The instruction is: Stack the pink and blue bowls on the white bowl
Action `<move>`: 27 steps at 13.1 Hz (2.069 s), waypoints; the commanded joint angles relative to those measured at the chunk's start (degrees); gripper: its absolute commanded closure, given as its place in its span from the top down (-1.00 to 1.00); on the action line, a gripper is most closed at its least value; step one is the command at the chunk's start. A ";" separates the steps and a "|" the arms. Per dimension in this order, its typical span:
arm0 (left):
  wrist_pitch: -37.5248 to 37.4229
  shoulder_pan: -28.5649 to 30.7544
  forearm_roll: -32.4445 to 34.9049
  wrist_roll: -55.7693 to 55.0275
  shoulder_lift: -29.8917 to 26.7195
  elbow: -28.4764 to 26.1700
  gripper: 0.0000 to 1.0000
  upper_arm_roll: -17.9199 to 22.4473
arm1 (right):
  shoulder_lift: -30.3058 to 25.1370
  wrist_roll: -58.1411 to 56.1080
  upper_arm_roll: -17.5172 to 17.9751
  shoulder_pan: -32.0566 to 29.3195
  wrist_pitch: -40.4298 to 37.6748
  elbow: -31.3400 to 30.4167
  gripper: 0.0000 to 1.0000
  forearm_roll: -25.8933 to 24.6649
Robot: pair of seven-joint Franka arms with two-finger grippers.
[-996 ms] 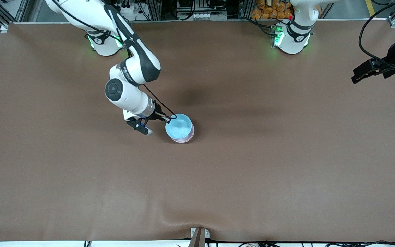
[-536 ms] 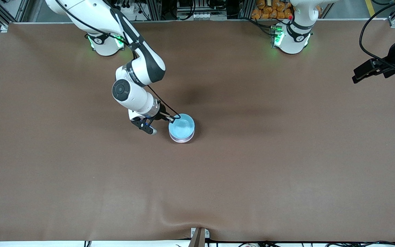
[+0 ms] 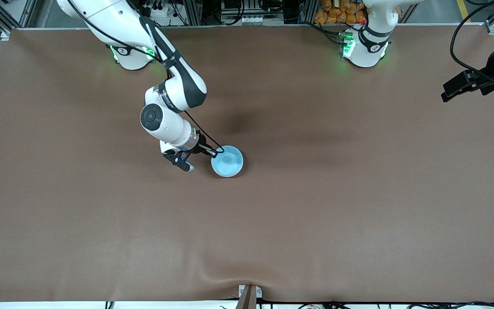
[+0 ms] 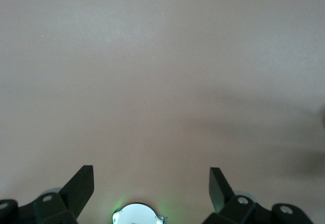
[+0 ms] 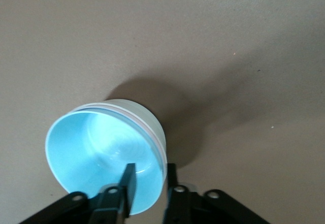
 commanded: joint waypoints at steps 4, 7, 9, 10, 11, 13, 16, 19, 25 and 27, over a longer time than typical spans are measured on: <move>-0.89 0.56 -0.57 1.15 -1.40 -0.67 1.00 -0.19 | -0.23 4.12 -1.92 -2.38 -19.01 14.04 1.00 0.64; -0.98 0.56 -0.57 1.15 -1.40 -0.76 1.00 -0.28 | 0.38 2.90 -3.33 -6.94 -31.94 27.04 1.00 -3.12; -0.98 0.56 -0.57 1.15 -1.84 -0.76 1.00 -0.28 | 0.29 -2.09 -3.24 -9.85 -34.52 30.59 1.00 -7.43; -1.07 0.56 -0.57 1.15 -1.84 -0.85 1.00 -0.19 | 0.21 -6.91 -3.24 -11.25 -35.48 31.56 1.00 -9.80; -1.24 0.56 -0.57 1.15 -1.84 -0.85 1.00 -0.28 | 0.20 -12.00 -3.24 -13.09 -37.49 32.52 1.00 -11.30; -1.33 0.56 -0.57 1.15 -1.84 -0.85 1.00 -0.28 | -0.15 -21.15 -3.07 -18.36 -44.15 35.94 1.00 -12.28; -1.42 0.56 -0.57 1.15 -2.19 -0.94 1.00 -0.28 | -0.32 -34.51 -2.98 -23.64 -54.45 43.68 1.00 -18.31; -1.33 0.56 -0.57 1.15 -2.19 -0.94 1.00 -0.28 | -4.17 -38.24 -3.33 -25.40 -61.49 46.33 1.00 -20.81; -1.42 0.65 -0.57 1.15 -2.28 -0.94 1.00 -0.19 | -26.20 -39.12 -3.95 -26.20 -55.31 22.50 1.00 -25.37; -1.85 0.65 -0.48 1.15 -2.28 -0.94 1.00 -0.19 | -34.13 -39.74 -3.77 -26.12 -48.35 10.09 1.00 -25.73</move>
